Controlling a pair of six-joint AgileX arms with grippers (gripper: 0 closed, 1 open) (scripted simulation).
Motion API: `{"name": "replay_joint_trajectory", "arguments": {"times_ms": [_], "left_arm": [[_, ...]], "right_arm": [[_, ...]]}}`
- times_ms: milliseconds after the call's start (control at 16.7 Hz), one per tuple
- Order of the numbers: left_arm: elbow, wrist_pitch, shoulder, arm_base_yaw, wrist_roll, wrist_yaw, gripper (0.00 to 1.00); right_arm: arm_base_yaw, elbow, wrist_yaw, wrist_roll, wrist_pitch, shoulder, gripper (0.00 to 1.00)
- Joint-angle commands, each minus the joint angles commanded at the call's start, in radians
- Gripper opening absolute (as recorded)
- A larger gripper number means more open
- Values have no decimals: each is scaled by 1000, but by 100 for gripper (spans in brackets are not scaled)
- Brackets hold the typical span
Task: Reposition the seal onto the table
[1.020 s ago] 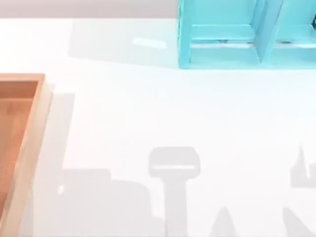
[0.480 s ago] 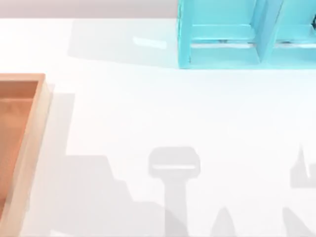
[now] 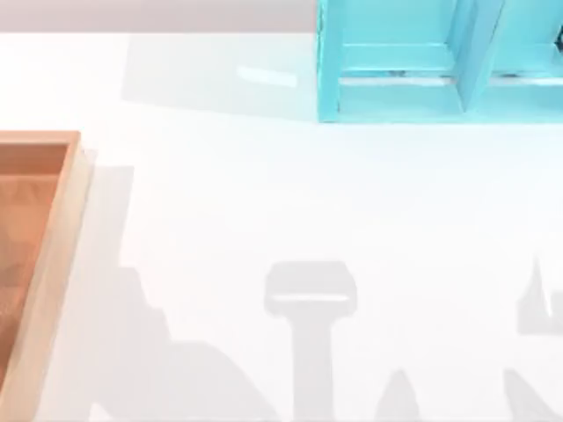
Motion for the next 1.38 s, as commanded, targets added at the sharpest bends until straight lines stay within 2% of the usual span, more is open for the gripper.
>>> {"name": "replay_joint_trajectory", "arguments": {"times_ms": [240,540,1320,1380], "left_arm": [[-115,156,47,3,4,0,100],[-129,172,53,3,4,0,100],[-129,172,53,3,4,0,2],[-129,172,53,3,4,0,0]], "right_arm": [[0,0,0,0,0,0,100],[0,0,0,0,0,0,100],[0,0,0,0,0,0,100],[0,0,0,0,0,0,100]]}}
